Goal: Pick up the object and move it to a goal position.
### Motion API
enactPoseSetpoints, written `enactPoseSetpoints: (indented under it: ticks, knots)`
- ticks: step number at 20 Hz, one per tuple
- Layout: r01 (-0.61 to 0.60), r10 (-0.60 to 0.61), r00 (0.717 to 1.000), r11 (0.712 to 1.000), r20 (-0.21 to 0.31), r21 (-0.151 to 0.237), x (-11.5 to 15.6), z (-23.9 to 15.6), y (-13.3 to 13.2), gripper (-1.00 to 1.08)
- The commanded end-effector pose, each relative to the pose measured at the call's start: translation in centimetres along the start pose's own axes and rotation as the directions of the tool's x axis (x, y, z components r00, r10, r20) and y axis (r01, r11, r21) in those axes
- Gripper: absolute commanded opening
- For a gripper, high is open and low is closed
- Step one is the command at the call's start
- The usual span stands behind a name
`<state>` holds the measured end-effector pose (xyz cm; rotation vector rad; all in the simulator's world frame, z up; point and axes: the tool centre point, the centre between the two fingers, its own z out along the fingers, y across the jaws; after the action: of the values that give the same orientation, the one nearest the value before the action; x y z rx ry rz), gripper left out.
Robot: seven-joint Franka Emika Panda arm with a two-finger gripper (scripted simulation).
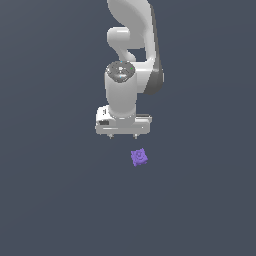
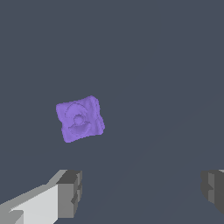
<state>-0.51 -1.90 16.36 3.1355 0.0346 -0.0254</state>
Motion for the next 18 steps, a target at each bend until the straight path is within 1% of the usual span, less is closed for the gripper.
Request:
enactPoseSetpoints:
  ticks: [1, 5, 8, 13, 18]
  knots:
    - [0.010, -0.010, 1.000, 1.000, 0.000, -0.001, 0.2, 0.3, -0.3, 1.00]
    - [0.049, -0.049, 0.999, 0.999, -0.002, -0.002, 0.8, 1.4, -1.3, 1.00]
    - [0.093, -0.093, 0.996, 0.996, -0.005, -0.003, 1.5, 2.6, -2.6, 1.00]
    - [0.180, -0.180, 0.984, 0.984, -0.011, -0.002, 2.7, 5.2, -5.1, 1.00]
    - [0.230, -0.230, 0.973, 0.973, -0.016, 0.001, 3.3, 6.8, -6.7, 1.00]
